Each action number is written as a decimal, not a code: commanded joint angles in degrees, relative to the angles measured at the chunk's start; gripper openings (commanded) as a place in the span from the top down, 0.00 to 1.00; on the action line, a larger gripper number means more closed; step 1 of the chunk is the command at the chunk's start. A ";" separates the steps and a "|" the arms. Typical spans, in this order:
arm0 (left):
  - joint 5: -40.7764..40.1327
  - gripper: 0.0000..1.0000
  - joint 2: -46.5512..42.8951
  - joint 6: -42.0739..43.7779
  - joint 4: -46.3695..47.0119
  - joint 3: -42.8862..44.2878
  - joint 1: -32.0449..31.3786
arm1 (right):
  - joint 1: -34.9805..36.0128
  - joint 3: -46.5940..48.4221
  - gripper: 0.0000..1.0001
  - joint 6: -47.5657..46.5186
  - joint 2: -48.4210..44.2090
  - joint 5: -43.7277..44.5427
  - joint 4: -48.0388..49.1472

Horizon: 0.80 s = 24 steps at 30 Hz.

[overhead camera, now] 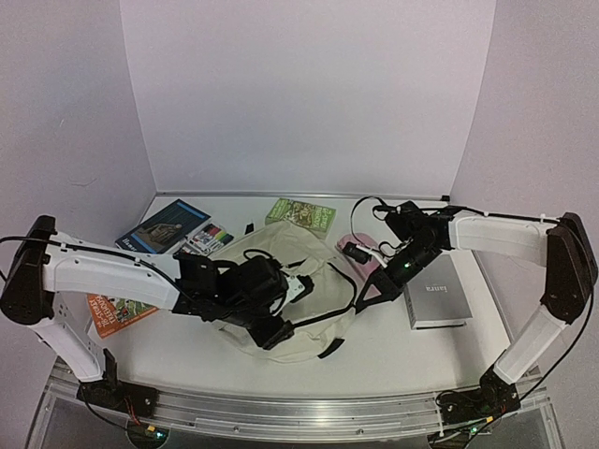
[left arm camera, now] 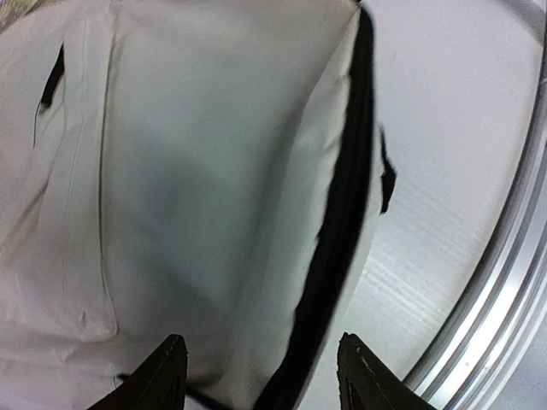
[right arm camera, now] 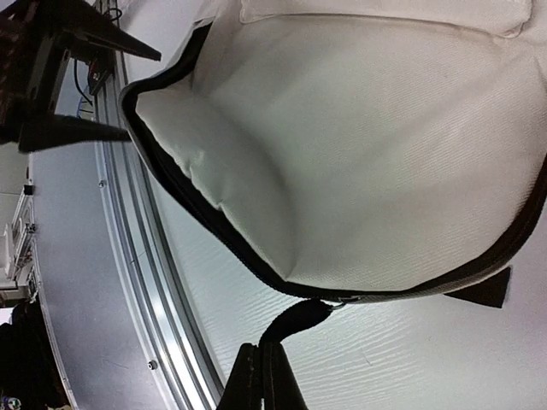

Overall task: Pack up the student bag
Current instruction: Unzip the student bag at the center of the board.

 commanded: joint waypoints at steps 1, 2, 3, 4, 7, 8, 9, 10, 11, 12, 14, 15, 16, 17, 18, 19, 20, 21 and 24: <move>1.18 0.35 6.86 3.65 5.83 7.86 -1.01 | -0.49 0.38 1.00 1.98 -1.12 -2.08 0.95; 0.24 0.32 8.43 4.14 6.36 8.96 -0.99 | -0.48 0.39 1.00 2.10 -1.07 -2.16 1.02; -0.29 0.31 10.07 4.73 6.60 9.91 -0.98 | -0.45 0.40 1.00 2.22 -1.01 -2.20 1.09; -0.78 0.30 11.42 5.27 6.89 10.92 -1.00 | -0.46 0.40 1.00 2.30 -0.97 -2.17 1.15; -1.31 0.32 14.97 6.64 6.74 14.04 -1.00 | -0.48 0.47 1.00 2.52 -1.01 -1.94 1.20; -0.95 0.37 15.80 6.87 6.15 14.69 -0.99 | -0.49 0.54 1.00 2.56 -1.07 -1.69 1.19; -0.51 0.43 16.58 7.03 5.48 15.19 -0.97 | -0.51 0.64 1.00 2.62 -1.12 -1.38 1.19; -0.10 0.51 17.08 6.92 4.86 15.26 -0.96 | -0.54 0.73 1.00 2.59 -1.17 -0.76 1.14; 0.36 0.63 17.13 6.68 4.29 14.99 -0.98 | -0.59 0.75 1.00 2.41 -1.24 -0.08 1.11; 0.99 0.78 16.65 6.33 3.82 14.20 -0.97 | -0.74 0.75 1.00 2.19 -1.37 0.61 1.11; 2.36 0.96 14.77 5.23 3.56 11.74 -0.99 | -1.75 0.58 1.00 1.42 -1.51 2.41 1.06; 3.18 0.99 13.71 4.68 3.41 10.09 -1.01 | -2.75 0.51 1.00 0.92 -1.48 3.03 1.03; 4.05 1.00 12.64 4.15 3.15 8.65 -1.01 | -3.93 0.51 1.00 0.45 -1.37 3.56 1.02; 4.80 1.00 11.40 3.66 2.80 7.54 -0.99 | -5.18 0.59 1.00 0.04 -1.18 3.77 0.96; 5.47 1.00 10.19 3.21 2.20 6.05 -0.96 | -6.93 0.78 1.00 -0.39 -0.91 3.80 0.83; 5.77 1.00 9.21 2.63 1.89 4.85 -0.98 | -8.45 1.01 1.00 -0.93 -0.59 4.15 0.72; 5.90 1.00 8.22 2.15 1.50 3.59 -0.98 | -9.86 1.27 1.00 -1.60 -0.22 4.90 0.65; 5.93 1.00 7.23 1.75 1.06 2.29 -1.01 | -11.23 1.53 1.00 -2.32 0.17 5.83 0.60; 4.97 1.00 4.78 0.56 -0.72 -0.16 -1.01 | -13.48 2.53 1.00 -4.14 1.83 8.97 0.66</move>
